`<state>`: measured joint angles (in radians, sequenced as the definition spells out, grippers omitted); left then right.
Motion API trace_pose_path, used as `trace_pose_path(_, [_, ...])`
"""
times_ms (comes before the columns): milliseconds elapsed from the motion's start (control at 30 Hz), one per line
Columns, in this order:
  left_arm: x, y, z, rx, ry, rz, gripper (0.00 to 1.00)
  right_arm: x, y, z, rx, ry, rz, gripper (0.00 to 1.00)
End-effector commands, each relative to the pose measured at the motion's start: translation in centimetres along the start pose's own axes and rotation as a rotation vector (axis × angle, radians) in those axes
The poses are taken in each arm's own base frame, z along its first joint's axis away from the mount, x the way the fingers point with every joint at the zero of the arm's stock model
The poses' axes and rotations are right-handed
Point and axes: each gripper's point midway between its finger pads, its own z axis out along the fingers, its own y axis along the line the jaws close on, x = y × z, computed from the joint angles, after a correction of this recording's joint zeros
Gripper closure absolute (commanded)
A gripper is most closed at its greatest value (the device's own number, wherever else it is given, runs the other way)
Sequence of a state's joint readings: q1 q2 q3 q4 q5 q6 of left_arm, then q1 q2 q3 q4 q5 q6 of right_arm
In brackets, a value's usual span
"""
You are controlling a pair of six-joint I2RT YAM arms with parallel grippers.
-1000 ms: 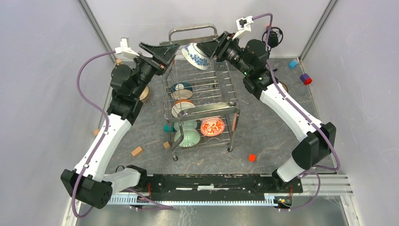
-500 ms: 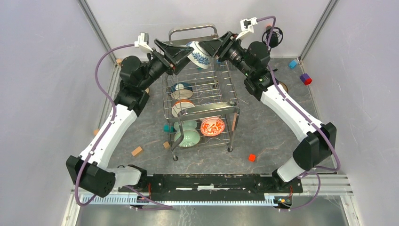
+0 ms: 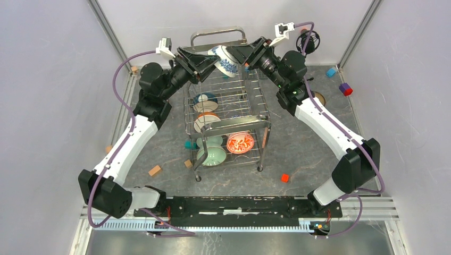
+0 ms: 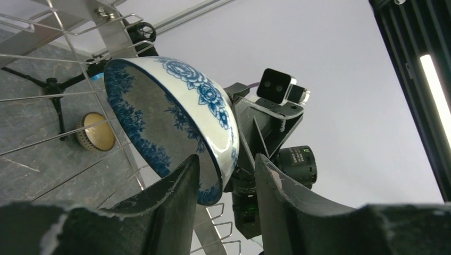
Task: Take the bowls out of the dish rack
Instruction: Pick up the bowl from the dish rack.
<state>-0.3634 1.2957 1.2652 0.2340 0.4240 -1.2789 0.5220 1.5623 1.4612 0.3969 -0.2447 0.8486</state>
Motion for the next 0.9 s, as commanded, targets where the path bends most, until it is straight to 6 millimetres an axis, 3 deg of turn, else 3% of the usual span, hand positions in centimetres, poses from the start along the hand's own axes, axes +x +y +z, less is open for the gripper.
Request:
trace_pose_path(0, [-0.3, -1.8, -0.1, 0.088, -0.008, -0.012, 0.51, -0.3, 2.6, -0.9, -0.082, 0.007, 0.039, 1.00])
trace_pose_path(267, [-0.3, -2.3, 0.5, 0.131, -0.010, -0.007, 0.61, 0.2, 2.8, -1.2, -0.097, 0.022, 0.051, 1.00])
trace_pose_path(533, [-0.2, -3.2, 0.8, 0.168, -0.004, 0.005, 0.96, 0.2, 3.1, -1.7, -0.110, 0.027, 0.042, 1.00])
trace_pose_path(600, [-0.3, -3.5, 0.7, 0.178, -0.008, 0.010, 0.98, 0.2, 3.2, -1.9, -0.113, 0.027, 0.038, 0.98])
trace_pose_path(667, [-0.5, -4.0, 0.5, 0.193, -0.018, 0.017, 0.98, 0.1, 3.2, -2.2, -0.118, 0.029, 0.033, 0.82])
trace_pose_path(767, [-0.8, -4.9, 0.2, 0.222, -0.037, 0.029, 0.98, -0.7, 3.4, -2.8, -0.120, 0.023, 0.024, 0.50])
trace_pose_path(867, [-1.2, -6.1, -0.1, 0.256, -0.060, 0.044, 0.98, -2.4, 3.6, -3.7, -0.116, 0.006, 0.000, 0.28])
